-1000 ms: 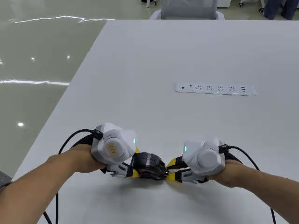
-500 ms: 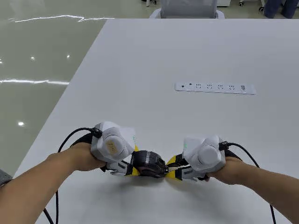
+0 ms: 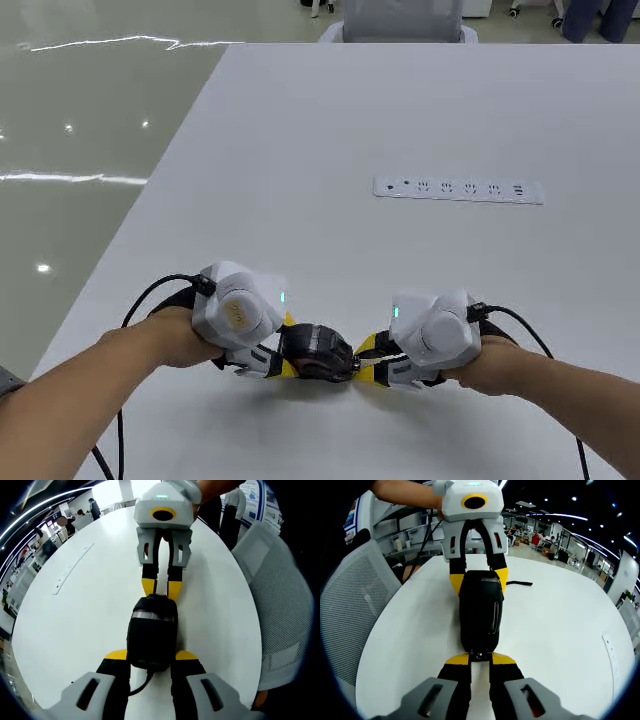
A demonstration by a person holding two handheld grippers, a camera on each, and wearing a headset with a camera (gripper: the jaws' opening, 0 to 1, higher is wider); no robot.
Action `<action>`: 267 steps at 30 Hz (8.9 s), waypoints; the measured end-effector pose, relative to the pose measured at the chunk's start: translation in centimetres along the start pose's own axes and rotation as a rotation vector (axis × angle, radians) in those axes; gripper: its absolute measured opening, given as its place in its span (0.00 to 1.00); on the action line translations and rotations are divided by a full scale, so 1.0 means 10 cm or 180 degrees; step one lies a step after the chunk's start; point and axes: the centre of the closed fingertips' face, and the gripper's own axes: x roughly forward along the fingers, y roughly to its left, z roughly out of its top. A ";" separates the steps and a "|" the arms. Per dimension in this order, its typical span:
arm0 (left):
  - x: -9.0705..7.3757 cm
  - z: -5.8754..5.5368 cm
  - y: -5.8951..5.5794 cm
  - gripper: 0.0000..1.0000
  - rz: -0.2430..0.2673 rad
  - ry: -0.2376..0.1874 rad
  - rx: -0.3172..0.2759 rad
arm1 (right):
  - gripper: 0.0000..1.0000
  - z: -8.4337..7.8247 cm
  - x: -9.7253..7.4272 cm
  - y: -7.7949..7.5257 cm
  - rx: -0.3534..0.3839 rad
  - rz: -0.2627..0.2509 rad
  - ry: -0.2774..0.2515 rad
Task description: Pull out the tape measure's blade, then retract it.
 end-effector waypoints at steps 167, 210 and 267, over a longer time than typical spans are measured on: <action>-0.01 -0.03 0.00 0.26 -0.0036 0.0020 -0.0016 | 0.11 -0.48 -0.67 0.01 -0.0051 -0.0006 0.0194; 0.00 -0.04 0.01 0.26 -0.0033 0.0018 -0.0011 | 0.11 -0.58 -0.79 0.00 -0.0095 -0.0032 0.0222; 0.00 -0.02 -0.01 0.26 -0.0038 0.0036 0.0016 | 0.11 -0.78 -1.00 0.02 -0.0046 -0.0069 0.0248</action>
